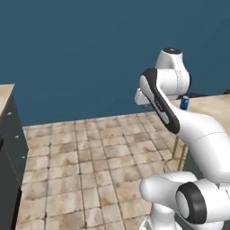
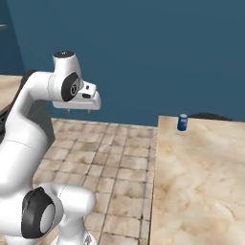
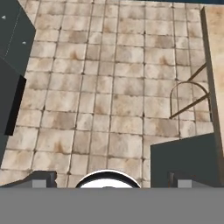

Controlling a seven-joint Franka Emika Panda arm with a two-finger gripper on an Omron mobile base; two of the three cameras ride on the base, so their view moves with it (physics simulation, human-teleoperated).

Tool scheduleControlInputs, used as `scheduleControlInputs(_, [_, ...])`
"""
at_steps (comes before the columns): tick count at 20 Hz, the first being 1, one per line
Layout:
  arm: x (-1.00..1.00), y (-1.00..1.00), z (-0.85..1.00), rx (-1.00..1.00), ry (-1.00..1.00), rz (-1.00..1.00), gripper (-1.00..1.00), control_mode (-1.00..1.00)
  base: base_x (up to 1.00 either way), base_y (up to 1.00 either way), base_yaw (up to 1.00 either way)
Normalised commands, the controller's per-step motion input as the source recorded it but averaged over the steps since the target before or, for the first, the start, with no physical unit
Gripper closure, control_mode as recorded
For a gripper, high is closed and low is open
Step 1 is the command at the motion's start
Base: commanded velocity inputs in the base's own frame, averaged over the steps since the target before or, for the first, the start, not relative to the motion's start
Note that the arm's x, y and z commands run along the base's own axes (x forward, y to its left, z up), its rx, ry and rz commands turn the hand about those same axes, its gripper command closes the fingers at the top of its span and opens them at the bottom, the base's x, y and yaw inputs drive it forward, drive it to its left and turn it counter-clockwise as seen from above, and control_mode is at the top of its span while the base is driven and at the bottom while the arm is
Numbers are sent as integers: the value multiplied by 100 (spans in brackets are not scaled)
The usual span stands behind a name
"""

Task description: Four empty soda cans are scattered around the kitchen. Gather all the cans and cluster them next to the stove for recycling.

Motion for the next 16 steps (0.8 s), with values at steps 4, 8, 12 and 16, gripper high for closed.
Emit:
scheduleControlInputs(4, [0, 0, 0, 0, 0, 0, -100, 100, 74, 13, -9])
scheduleControlInputs(8, [0, 0, 0, 0, 0, 0, -100, 100, 68, 19, -20])
scheduleControlInputs(12, [0, 0, 0, 0, 0, 0, -100, 100, 50, 28, -51])
scheduleControlInputs(16, [0, 0, 0, 0, 0, 0, -100, 100, 46, 28, -55])
